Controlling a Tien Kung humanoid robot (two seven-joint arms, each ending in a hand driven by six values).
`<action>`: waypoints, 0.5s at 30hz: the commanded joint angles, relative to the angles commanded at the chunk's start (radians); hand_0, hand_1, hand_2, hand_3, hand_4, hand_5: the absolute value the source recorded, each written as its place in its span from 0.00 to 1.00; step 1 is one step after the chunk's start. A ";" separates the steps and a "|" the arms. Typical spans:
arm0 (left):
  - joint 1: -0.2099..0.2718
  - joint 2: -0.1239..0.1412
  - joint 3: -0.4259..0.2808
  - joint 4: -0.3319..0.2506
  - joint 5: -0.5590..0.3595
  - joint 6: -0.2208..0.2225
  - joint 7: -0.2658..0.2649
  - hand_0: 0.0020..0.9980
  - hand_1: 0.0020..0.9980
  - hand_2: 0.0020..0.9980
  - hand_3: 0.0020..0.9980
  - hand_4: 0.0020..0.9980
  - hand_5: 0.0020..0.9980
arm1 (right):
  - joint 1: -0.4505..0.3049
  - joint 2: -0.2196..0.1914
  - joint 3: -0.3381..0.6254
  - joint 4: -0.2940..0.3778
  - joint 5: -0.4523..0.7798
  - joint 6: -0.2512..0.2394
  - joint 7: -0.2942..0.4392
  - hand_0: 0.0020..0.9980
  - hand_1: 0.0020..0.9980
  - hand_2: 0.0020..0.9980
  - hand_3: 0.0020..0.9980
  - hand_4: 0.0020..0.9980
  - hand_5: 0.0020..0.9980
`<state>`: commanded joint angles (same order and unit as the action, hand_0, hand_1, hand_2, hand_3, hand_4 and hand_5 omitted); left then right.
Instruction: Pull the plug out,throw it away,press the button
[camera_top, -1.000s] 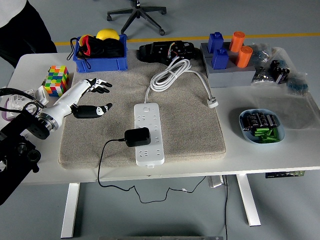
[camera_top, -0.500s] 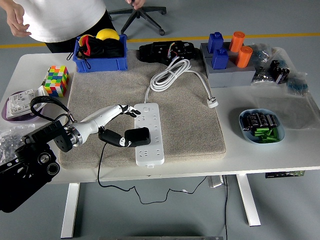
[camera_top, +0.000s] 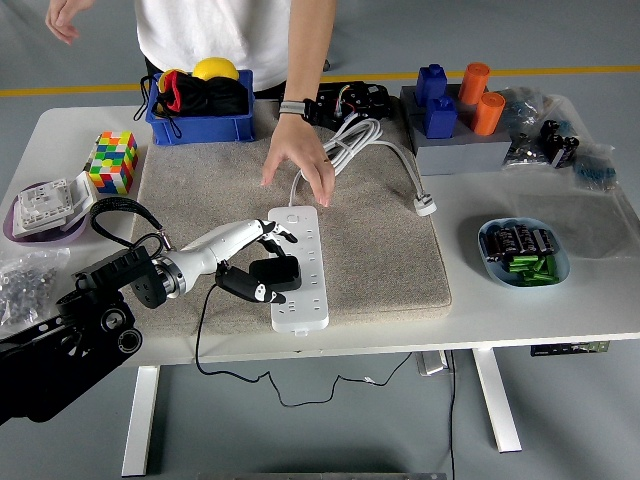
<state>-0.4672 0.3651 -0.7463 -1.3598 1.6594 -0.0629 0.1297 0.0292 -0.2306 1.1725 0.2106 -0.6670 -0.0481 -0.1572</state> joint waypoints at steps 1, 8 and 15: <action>-0.002 -0.001 0.002 0.003 -0.001 0.002 -0.001 0.72 0.61 0.55 0.72 0.96 0.05 | 0.000 0.000 -0.001 0.000 0.000 0.000 0.000 0.76 0.67 0.66 0.62 0.67 0.51; -0.021 -0.013 0.024 0.035 0.003 0.009 -0.001 0.67 0.59 0.52 0.68 0.94 0.00 | 0.000 -0.001 -0.002 0.000 0.001 0.000 0.000 0.76 0.67 0.66 0.62 0.67 0.51; -0.031 -0.018 0.040 0.054 0.011 0.019 0.000 0.66 0.58 0.51 0.63 0.88 0.00 | 0.000 -0.002 -0.003 0.000 0.001 0.000 0.000 0.76 0.67 0.66 0.62 0.67 0.51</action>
<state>-0.4980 0.3466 -0.7060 -1.3054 1.6700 -0.0439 0.1300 0.0293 -0.2322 1.1693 0.2103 -0.6661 -0.0480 -0.1567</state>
